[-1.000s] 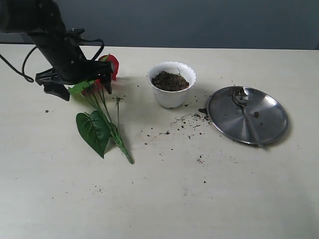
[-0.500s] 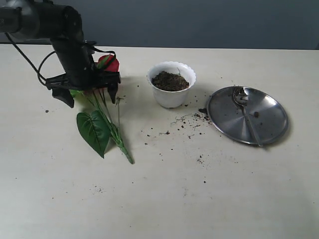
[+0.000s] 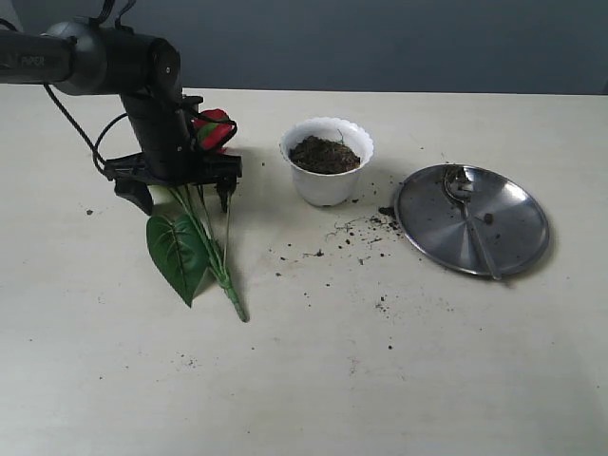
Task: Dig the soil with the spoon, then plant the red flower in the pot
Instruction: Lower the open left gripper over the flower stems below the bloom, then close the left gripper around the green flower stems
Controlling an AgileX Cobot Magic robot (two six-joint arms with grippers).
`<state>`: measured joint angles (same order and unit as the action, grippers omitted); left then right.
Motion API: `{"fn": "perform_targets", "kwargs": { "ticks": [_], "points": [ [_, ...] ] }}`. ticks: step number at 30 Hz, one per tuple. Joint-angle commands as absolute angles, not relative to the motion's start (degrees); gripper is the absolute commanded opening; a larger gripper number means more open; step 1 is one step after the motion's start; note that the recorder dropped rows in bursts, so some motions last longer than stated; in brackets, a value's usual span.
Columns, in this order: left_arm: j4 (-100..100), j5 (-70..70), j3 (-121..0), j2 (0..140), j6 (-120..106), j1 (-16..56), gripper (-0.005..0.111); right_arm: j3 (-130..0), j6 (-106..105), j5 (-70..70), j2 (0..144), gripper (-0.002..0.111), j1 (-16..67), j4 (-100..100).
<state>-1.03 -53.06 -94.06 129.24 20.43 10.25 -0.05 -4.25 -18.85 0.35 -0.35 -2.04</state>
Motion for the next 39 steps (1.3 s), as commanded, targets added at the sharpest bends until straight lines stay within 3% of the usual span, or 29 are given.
{"fn": "perform_targets", "kwargs": {
  "ticks": [1,39],
  "points": [
    [-0.6,-52.7,-94.3,129.9,20.2,10.5,0.103,0.0,-4.4,-18.3,0.0,-0.001,-0.6,-2.0],
    [-3.4,-56.3,-94.3,129.9,19.9,10.5,0.103,0.0,-4.4,-18.5,0.0,-0.001,-0.6,-2.0]
  ]
}}
